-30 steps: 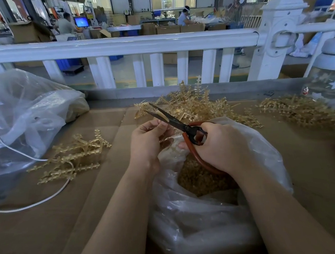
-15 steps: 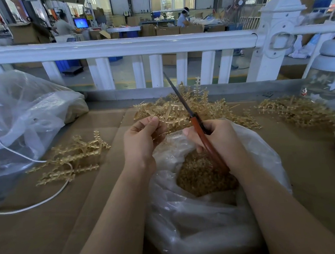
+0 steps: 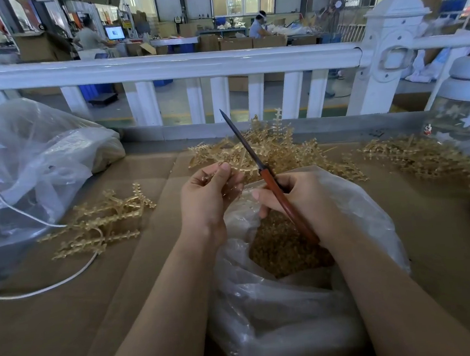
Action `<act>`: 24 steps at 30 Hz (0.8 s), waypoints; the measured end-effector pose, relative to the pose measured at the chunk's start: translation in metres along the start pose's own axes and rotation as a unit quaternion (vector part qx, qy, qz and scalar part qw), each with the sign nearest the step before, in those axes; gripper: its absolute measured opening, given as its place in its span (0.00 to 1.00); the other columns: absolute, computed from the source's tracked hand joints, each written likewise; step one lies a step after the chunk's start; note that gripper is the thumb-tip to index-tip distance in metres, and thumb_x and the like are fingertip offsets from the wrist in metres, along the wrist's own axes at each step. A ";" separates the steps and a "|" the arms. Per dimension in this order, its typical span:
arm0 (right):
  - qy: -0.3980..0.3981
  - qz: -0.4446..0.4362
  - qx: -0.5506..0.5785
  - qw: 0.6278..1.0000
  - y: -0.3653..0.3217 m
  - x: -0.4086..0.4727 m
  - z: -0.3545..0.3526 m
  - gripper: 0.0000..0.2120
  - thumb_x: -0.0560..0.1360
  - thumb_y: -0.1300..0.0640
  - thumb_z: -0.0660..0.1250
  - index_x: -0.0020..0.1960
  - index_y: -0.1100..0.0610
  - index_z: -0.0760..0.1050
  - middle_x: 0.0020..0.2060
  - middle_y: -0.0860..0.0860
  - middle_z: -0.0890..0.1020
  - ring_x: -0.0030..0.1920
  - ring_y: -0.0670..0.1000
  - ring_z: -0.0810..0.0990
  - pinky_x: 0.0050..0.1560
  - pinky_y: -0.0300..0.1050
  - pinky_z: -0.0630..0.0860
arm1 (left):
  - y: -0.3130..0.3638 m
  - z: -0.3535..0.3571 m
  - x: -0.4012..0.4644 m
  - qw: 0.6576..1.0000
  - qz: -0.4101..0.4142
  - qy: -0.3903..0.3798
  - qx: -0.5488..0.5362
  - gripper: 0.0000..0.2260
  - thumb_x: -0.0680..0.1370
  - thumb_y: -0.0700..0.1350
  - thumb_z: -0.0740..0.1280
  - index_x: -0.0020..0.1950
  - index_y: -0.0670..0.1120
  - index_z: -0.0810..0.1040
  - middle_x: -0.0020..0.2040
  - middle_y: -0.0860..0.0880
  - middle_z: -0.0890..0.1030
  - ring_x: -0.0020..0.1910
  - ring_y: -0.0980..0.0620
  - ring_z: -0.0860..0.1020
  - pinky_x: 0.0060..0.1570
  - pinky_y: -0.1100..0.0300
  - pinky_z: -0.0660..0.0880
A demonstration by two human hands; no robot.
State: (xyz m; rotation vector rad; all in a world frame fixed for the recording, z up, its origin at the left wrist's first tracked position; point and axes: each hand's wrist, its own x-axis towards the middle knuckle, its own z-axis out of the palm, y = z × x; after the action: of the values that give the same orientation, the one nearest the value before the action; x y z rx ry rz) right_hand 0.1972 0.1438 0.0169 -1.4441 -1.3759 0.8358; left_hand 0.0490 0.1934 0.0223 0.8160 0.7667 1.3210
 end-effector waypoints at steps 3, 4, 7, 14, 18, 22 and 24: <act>0.004 0.006 0.005 1.000 0.001 0.001 0.001 0.08 0.75 0.50 0.74 0.45 0.55 0.82 0.35 0.48 0.86 0.41 0.52 0.85 0.43 0.32 0.77 | -0.001 0.000 0.001 1.000 -0.003 -0.004 -0.006 0.04 0.79 0.36 0.67 0.44 0.43 0.77 0.35 0.48 0.82 0.37 0.53 0.83 0.37 0.64 0.80; 0.010 0.005 0.008 1.000 0.002 0.002 0.001 0.06 0.76 0.52 0.74 0.45 0.55 0.82 0.34 0.48 0.86 0.41 0.51 0.85 0.42 0.32 0.77 | -0.001 0.001 0.001 1.000 -0.005 -0.008 -0.008 0.04 0.79 0.36 0.67 0.45 0.43 0.77 0.35 0.48 0.83 0.37 0.53 0.83 0.37 0.63 0.80; 0.032 -0.007 0.022 0.999 0.004 0.004 0.001 0.04 0.76 0.56 0.73 0.44 0.55 0.82 0.34 0.48 0.86 0.39 0.49 0.86 0.45 0.34 0.79 | 0.000 0.001 0.001 0.999 -0.017 -0.038 -0.019 0.04 0.75 0.42 0.71 0.46 0.43 0.78 0.38 0.48 0.83 0.41 0.51 0.84 0.42 0.61 0.81; 0.106 -0.057 0.068 0.990 0.005 0.004 0.000 0.08 0.76 0.59 0.72 0.38 0.55 0.83 0.33 0.50 0.86 0.37 0.45 0.85 0.40 0.27 0.75 | 0.000 -0.001 -0.001 0.989 -0.093 -0.104 0.044 0.27 0.66 0.55 0.75 0.58 0.39 0.78 0.52 0.42 0.83 0.48 0.48 0.83 0.47 0.57 0.81; 0.127 -0.061 0.070 0.988 0.006 0.005 -0.002 0.07 0.76 0.58 0.72 0.39 0.56 0.83 0.34 0.51 0.86 0.38 0.49 0.85 0.43 0.40 0.82 | -0.001 -0.001 -0.004 0.963 -0.119 -0.179 0.164 0.22 0.61 0.60 0.76 0.46 0.46 0.86 0.46 0.46 0.86 0.39 0.55 0.80 0.37 0.64 0.76; 0.130 -0.062 0.060 0.988 0.005 0.005 0.000 0.07 0.76 0.59 0.73 0.39 0.54 0.83 0.32 0.49 0.85 0.35 0.46 0.85 0.38 0.35 0.79 | -0.008 -0.001 -0.003 0.966 -0.069 -0.177 0.175 0.17 0.62 0.54 0.77 0.43 0.43 0.84 0.40 0.46 0.85 0.36 0.56 0.78 0.35 0.65 0.76; 0.127 -0.069 0.053 0.988 0.005 0.005 0.001 0.06 0.76 0.60 0.73 0.40 0.55 0.83 0.32 0.49 0.85 0.34 0.46 0.85 0.37 0.34 0.78 | -0.008 -0.002 -0.003 0.969 -0.055 -0.172 0.168 0.10 0.63 0.50 0.76 0.39 0.44 0.84 0.38 0.46 0.85 0.35 0.56 0.80 0.35 0.66 0.77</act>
State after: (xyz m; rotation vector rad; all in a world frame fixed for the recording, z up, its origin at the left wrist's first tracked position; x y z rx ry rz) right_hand 0.1989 0.1495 0.0130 -1.3087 -1.2051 0.6050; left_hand 0.0512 0.1899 0.0145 1.2187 0.7540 0.9262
